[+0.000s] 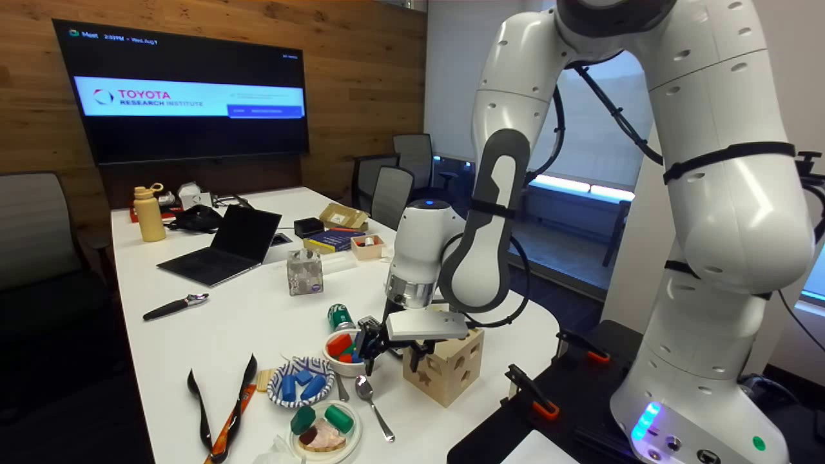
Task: Stir the white bowl with the metal spoon
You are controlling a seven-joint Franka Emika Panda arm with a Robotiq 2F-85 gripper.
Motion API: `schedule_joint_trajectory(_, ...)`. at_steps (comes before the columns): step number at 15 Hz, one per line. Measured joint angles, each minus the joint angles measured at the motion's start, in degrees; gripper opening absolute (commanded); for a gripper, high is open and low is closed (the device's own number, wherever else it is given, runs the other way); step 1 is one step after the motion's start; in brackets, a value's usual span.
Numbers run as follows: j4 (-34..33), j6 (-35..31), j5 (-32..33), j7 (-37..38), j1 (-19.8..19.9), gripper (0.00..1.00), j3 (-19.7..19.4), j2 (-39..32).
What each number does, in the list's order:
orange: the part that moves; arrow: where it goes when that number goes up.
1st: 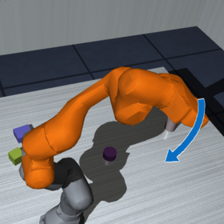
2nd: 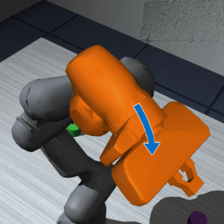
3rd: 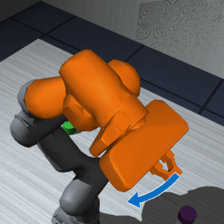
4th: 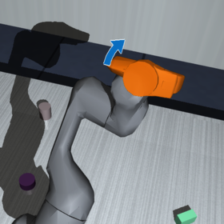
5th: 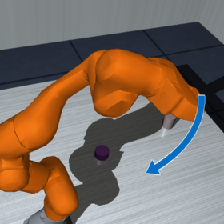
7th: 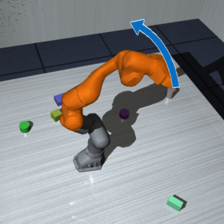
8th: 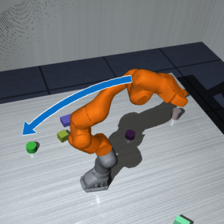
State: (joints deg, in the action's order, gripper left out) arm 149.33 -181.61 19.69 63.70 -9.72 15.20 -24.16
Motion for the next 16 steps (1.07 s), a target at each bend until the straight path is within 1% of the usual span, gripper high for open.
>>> schedule_joint_trajectory(2, -1.96, -3.67, 0.0, -0.62, -0.24, 1.0, -1.45, -5.08)
schedule_joint_trajectory(4, -4.41, -5.93, 0.0, -1.09, -0.26, 1.0, -2.09, -9.98)
schedule_joint_trajectory(5, -5.56, -6.85, -2.49, -3.58, -0.3, 1.0, -2.0, -12.24)
schedule_joint_trajectory(7, -7.87, -8.05, -9.25, -11.04, -0.29, 1.0, -1.38, -16.27)
schedule_joint_trajectory(10, -10.28, -10.05, -16.06, -18.91, 0.22, 1.0, -0.34, -20.43)
schedule_joint_trajectory(13, -11.02, -11.95, -20.48, -24.4, 1.42, 1.0, 0.83, -22.63)
schedule_joint_trajectory(16, -11.5, -13.41, -22.45, -28.35, 3.98, 1.0, 2.73, -24.76)
